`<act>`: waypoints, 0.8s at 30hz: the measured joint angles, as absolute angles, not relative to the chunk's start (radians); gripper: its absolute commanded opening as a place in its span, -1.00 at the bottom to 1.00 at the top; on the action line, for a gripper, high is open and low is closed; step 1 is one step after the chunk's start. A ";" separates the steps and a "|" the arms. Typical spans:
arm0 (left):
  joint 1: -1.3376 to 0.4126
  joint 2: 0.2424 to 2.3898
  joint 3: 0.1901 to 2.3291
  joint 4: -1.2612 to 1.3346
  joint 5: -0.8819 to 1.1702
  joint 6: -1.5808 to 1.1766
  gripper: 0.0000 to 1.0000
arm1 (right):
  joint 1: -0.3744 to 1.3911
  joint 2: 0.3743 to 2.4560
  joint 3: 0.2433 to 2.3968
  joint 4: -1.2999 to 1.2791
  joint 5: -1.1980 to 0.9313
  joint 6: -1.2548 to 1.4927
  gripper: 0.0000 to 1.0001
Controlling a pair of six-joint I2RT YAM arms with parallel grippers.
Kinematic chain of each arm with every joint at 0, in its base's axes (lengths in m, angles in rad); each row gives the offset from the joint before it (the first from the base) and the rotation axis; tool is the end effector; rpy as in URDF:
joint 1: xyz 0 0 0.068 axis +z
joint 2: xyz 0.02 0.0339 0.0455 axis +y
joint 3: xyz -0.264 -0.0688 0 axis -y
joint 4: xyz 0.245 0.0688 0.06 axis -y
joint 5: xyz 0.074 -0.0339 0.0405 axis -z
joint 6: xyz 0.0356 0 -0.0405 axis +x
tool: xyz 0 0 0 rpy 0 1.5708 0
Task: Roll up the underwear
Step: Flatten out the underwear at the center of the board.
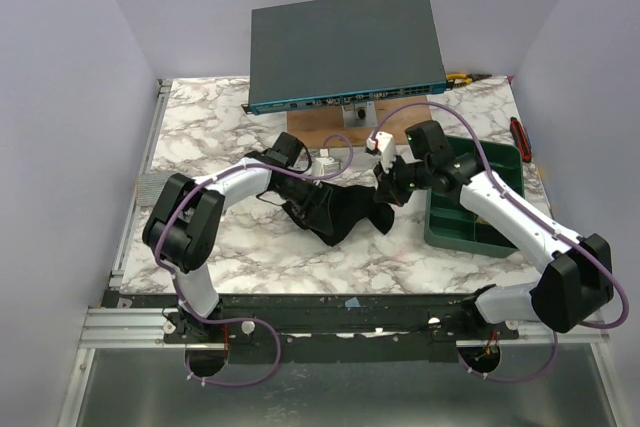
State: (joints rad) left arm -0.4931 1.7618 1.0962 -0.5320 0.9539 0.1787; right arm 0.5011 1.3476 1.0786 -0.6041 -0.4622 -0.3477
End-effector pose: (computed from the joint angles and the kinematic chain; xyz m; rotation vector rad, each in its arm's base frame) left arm 0.2808 -0.1839 0.1805 1.0933 2.3642 -1.3997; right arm 0.2395 0.1493 0.2826 -1.1803 2.1113 0.6326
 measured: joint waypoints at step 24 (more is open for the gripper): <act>-0.506 1.803 1.129 -0.582 0.953 0.199 -1.00 | 0.482 1.364 1.095 -0.604 -0.466 -0.339 -0.99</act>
State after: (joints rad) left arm -0.5060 1.8030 1.1290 -0.5823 0.9531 0.1993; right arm 0.4824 1.3640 1.0950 -0.6041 -0.4664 -0.3393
